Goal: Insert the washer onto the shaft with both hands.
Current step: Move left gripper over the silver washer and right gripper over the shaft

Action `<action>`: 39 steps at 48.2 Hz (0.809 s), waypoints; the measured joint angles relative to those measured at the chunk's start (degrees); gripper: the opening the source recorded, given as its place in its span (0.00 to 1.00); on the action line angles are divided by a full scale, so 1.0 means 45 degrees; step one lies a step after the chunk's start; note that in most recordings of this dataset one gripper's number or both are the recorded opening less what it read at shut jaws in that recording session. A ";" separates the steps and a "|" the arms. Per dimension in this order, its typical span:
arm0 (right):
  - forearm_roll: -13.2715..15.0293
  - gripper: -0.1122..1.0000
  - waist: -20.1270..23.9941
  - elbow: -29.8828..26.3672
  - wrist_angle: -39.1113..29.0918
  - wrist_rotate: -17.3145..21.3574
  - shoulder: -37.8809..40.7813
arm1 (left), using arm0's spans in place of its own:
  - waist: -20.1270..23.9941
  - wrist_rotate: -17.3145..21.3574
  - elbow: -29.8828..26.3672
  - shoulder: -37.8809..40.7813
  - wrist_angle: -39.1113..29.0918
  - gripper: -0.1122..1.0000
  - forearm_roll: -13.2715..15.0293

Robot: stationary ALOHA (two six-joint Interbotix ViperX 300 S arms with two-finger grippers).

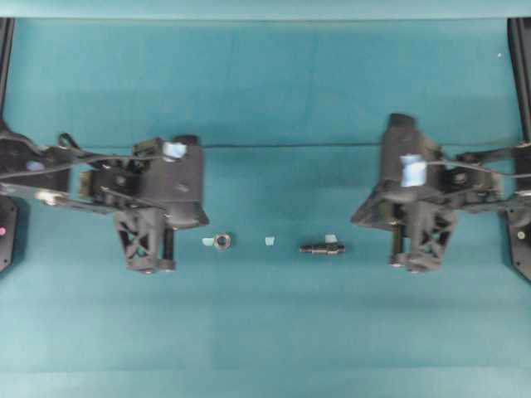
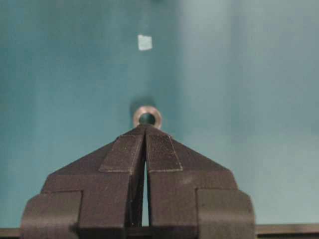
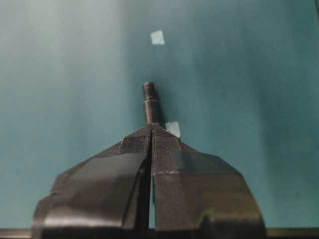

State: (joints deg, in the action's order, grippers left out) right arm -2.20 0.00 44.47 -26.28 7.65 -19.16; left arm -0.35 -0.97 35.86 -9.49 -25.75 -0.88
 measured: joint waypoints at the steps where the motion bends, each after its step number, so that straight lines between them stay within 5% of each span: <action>1: 0.0020 0.01 0.0000 -0.0078 -0.0039 0.0000 0.0137 | 0.0000 0.0000 -0.0078 0.0117 0.0000 0.12 0.0000; 18: 0.0137 0.01 0.0215 -0.1055 -0.0488 0.0000 0.2188 | -0.0020 -0.0020 -0.0313 0.1543 -0.0039 0.12 0.0000; 39: 0.0547 0.05 0.0234 -0.1406 -0.0840 0.0000 0.2715 | -0.0059 -0.0020 -0.0332 0.1738 -0.0020 0.12 0.0000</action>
State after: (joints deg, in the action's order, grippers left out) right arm 0.26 1.05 38.14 -30.06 7.65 -6.94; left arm -0.62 -1.05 34.37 -1.67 -25.84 -0.88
